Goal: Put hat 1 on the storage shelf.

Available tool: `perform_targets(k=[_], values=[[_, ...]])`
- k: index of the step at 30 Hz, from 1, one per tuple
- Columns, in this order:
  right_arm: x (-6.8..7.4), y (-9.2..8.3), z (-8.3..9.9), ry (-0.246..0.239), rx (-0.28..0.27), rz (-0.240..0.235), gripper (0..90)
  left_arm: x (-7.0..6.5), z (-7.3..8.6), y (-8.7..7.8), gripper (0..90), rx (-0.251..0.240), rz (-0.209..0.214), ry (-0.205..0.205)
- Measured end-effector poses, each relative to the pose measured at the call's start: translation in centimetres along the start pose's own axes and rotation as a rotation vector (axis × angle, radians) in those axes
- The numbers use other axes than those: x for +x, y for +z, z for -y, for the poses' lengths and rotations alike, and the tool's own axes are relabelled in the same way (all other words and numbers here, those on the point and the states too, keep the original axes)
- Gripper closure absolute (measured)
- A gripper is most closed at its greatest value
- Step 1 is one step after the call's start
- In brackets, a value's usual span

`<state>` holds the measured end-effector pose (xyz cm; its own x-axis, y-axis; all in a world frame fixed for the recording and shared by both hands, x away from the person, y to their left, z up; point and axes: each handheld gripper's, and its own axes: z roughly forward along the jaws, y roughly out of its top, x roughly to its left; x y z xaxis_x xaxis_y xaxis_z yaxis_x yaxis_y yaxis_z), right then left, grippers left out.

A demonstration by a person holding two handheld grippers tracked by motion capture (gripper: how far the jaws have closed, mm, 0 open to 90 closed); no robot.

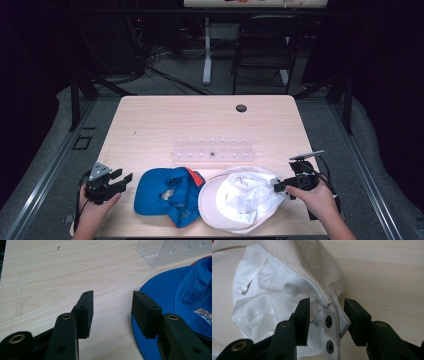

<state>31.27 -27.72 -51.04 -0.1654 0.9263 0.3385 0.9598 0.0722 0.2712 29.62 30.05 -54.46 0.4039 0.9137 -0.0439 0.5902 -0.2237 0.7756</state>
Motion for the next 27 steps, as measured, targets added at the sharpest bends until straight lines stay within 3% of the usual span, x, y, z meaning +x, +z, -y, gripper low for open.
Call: perform_targets(k=[5, 8, 11, 15, 21, 22, 23, 26, 27], values=[[0.3, 0.3, 0.0, 0.003, 0.026, 0.019, 64.7, 0.0, 0.1, 0.1, 52.7, -0.016, -0.001, -0.004], [0.5, -0.1, -0.1, 0.009, 0.034, 0.034, 75.4, 0.0, 0.0, 0.0, 52.7, -0.004, 0.000, -0.001], [0.7, -0.4, -0.2, 0.000, 0.045, 0.035, 80.1, 0.0, 0.0, 0.0, 52.7, -0.006, 0.000, 0.000], [1.0, -0.9, -0.3, 0.004, 0.075, 0.035, 81.5, 0.0, 0.0, 0.0, 52.6, 0.001, -0.001, 0.000], [1.7, -1.3, -0.5, 0.026, 0.075, 0.022, 81.7, 0.0, 0.0, 0.0, 52.7, -0.006, -0.001, -0.001], [1.7, -1.5, -0.6, 0.015, 0.097, 0.027, 81.7, 0.0, 0.0, 0.0, 52.7, -0.006, -0.001, -0.001], [2.0, -1.4, -0.6, 0.029, 0.078, 0.026, 81.8, 0.0, 0.0, 0.0, 52.7, -0.005, -0.001, -0.001], [2.3, -1.7, -0.9, 0.011, 0.104, 0.027, 81.8, 0.0, 0.1, 0.1, 52.7, -0.013, -0.003, -0.003], [2.5, -1.7, -0.9, 0.025, 0.089, 0.011, 81.8, 0.0, 0.1, 0.1, 52.7, -0.013, -0.003, -0.003]])
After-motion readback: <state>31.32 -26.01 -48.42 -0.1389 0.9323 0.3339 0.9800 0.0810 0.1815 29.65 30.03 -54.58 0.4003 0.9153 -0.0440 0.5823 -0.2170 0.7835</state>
